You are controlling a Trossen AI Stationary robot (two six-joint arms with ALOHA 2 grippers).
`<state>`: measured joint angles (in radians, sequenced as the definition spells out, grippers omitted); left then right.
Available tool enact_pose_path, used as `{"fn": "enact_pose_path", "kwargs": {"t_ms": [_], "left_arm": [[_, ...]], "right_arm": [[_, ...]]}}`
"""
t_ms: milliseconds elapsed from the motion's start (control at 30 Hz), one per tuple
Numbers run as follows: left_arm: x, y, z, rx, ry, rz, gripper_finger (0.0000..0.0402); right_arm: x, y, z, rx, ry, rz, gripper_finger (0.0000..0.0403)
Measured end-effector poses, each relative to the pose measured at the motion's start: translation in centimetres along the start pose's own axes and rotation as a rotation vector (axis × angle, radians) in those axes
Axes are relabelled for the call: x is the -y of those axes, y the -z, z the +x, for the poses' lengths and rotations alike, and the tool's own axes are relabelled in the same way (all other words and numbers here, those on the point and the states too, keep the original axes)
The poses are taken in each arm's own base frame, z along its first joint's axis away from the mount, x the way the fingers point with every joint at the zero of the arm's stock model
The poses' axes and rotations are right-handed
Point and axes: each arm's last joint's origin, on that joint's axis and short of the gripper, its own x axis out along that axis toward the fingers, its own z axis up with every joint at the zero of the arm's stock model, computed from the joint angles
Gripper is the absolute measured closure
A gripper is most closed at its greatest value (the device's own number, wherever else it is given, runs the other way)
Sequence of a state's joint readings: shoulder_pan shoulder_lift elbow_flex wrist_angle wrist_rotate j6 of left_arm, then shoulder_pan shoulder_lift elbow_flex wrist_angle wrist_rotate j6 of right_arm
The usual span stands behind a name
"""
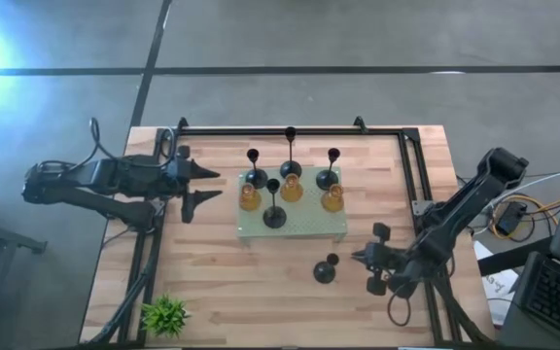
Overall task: Pick & Place candle stick holders
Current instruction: Put the black candle holder on the shelf
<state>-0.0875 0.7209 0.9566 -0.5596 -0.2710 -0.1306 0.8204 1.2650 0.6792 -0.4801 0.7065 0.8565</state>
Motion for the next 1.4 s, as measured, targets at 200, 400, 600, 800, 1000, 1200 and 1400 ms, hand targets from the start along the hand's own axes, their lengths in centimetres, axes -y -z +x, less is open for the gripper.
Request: {"fn": "enact_pose_path", "kwargs": {"t_ms": [200, 400, 600, 800, 1000, 1200, 1400], "left_arm": [[-0.2, 0.5, -0.3, 0.005, -0.003, -0.002, 0.0176], [-0.3, 0.5, -0.7, 0.018, -0.013, 0.001, 0.0176], [-0.4, 0.5, -1.0, 0.031, -0.018, -0.003, 0.0176], [-0.4, 0.5, -1.1, 0.031, -0.018, -0.002, 0.0176], [-0.4, 0.6, -1.0, 0.024, -0.018, 0.0, 0.0176], [-0.4, 0.6, -1.0, 0.024, -0.018, 0.0, 0.0176], [-0.4, 0.6, -1.0, 0.026, -0.016, 0.0, 0.0176]], "right_arm": [[-0.6, 0.2, 0.8, 0.017, 0.019, -0.01, 0.0309], [-1.3, -0.4, 1.3, 0.118, 0.035, -0.046, 0.0256], [-1.5, -0.8, 1.3, 0.144, 0.013, -0.011, 0.0244], [-2.2, -1.5, 1.3, 0.183, -0.057, -0.004, 0.0256], [-2.4, -2.1, 1.4, 0.222, -0.082, -0.009, 0.0271], [-2.2, -2.5, 1.7, 0.214, -0.091, 0.016, 0.0283], [-2.2, -3.2, 2.1, 0.22, -0.134, 0.02, 0.0289]]}}
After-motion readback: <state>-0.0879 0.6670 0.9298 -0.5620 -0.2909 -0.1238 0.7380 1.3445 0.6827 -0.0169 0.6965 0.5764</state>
